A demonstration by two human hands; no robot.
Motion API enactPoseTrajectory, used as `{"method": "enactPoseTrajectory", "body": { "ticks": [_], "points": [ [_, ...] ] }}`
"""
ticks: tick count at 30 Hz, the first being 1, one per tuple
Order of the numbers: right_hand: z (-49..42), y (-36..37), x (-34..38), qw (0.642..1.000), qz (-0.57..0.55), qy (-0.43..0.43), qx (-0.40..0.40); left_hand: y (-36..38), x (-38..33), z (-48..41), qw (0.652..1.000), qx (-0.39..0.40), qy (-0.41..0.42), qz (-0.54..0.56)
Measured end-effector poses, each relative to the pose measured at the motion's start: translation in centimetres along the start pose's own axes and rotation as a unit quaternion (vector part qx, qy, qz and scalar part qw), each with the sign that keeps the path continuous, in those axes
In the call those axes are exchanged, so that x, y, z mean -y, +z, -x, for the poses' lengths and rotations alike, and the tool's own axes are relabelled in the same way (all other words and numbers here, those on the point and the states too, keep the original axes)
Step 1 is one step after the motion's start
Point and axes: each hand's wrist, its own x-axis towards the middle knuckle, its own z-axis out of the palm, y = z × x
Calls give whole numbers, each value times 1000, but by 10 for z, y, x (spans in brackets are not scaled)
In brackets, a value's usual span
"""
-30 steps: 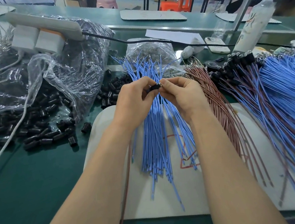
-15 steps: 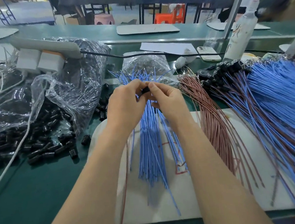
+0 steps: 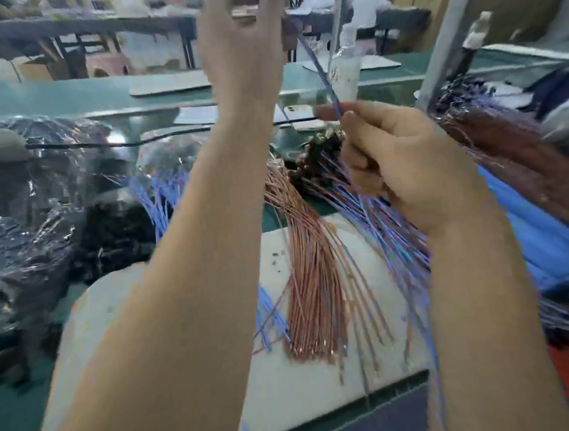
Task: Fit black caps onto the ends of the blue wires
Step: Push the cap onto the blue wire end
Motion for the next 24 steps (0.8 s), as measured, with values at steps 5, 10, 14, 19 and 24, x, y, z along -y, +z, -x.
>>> {"method": "enactPoseTrajectory", "body": {
  "ticks": [5,10,14,19,24],
  "points": [
    [-16,-43,-61,876,436,113,-171,72,69,51,948,238,-184,-105],
    [-24,-42,-121,845,454,194,-205,94,126,82,889,304,-167,-297],
    [-26,-41,-133,841,443,189,-248,99,137,82,891,294,-160,-307],
    [-23,-33,-124,851,414,152,-283,88,135,77,898,300,-201,-250],
    [-30,8,-93,893,324,-15,-311,45,111,61,952,208,-165,-149]
  ]
}}
